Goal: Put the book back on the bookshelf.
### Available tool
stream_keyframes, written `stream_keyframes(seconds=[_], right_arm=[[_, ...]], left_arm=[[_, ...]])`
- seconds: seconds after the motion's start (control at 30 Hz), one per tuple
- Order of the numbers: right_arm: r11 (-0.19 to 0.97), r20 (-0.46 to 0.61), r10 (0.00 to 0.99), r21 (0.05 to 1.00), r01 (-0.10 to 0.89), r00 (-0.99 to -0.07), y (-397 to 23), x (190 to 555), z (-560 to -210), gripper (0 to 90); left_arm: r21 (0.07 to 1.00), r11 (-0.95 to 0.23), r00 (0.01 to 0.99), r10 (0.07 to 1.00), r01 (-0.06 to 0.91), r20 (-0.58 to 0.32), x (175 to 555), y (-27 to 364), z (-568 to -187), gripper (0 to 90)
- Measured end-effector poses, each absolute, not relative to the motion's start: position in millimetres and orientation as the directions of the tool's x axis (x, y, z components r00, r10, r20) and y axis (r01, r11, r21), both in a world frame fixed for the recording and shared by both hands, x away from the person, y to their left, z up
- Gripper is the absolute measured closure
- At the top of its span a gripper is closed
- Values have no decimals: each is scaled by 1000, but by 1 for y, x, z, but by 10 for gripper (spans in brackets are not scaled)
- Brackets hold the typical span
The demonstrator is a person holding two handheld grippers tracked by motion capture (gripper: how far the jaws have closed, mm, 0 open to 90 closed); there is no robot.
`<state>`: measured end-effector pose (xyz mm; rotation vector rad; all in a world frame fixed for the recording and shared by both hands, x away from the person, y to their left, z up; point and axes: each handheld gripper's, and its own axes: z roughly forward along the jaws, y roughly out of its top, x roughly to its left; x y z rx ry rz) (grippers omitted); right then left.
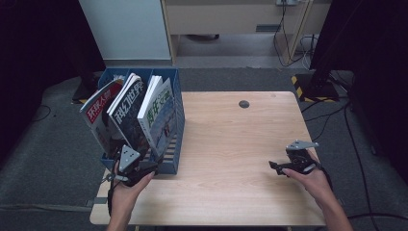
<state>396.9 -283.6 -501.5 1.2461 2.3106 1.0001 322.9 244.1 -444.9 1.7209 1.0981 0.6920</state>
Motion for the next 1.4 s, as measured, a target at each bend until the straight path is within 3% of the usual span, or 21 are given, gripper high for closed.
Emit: stream_keyframes(seconds=[0.7, 1.4], right_arm=[[367, 41, 827, 717, 593, -561, -284, 397, -501, 88], [385, 29, 820, 711, 588, -572, -281, 397, -503, 87]], left_arm=[[913, -220, 538, 843, 343, 1, 334, 198, -435, 246], [898, -263, 578, 816, 353, 12, 358, 172, -439, 244]])
